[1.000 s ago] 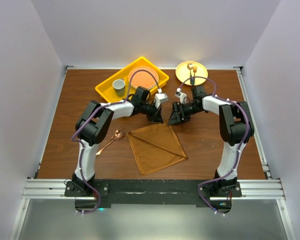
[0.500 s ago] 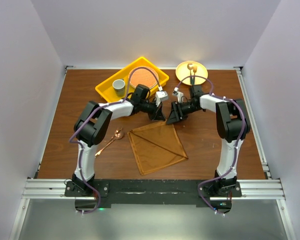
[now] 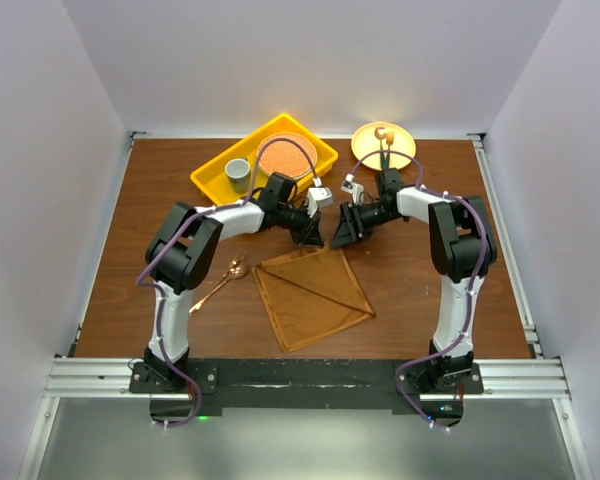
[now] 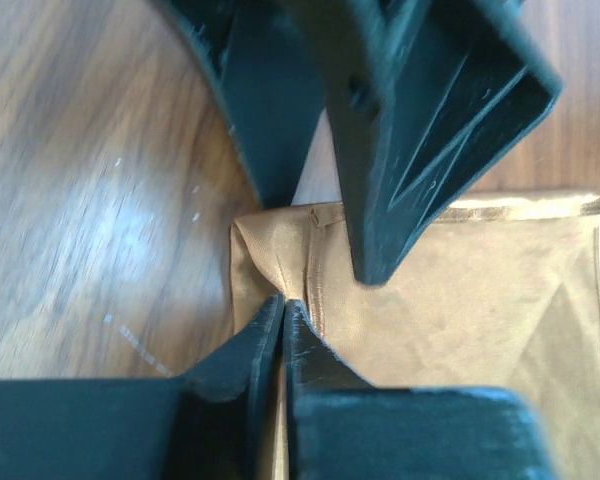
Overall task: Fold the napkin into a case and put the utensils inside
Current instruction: Pick up the upper triangle-folded napkin from the center of the board.
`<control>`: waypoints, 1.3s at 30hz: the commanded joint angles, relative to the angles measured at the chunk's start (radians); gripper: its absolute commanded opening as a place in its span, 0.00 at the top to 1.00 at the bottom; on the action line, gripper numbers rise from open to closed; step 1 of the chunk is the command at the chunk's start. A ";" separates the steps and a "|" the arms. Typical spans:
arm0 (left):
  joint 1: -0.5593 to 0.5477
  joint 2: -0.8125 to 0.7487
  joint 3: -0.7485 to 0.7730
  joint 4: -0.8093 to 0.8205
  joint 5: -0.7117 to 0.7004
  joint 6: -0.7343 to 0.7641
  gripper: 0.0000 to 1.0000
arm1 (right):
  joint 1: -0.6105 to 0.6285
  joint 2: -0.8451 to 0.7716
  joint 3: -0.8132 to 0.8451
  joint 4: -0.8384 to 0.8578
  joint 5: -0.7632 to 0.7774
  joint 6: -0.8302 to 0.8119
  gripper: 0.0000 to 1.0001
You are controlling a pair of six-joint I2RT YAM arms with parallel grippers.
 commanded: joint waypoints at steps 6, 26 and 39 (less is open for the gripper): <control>0.029 -0.037 -0.004 0.030 -0.003 0.008 0.47 | 0.009 0.062 -0.007 -0.023 0.140 -0.049 0.50; 0.035 0.046 0.042 0.062 0.090 0.066 0.24 | 0.010 -0.025 -0.079 0.092 0.082 0.013 1.00; 0.034 0.072 0.047 0.044 0.154 0.082 0.33 | 0.013 -0.148 -0.156 0.172 0.057 0.007 1.00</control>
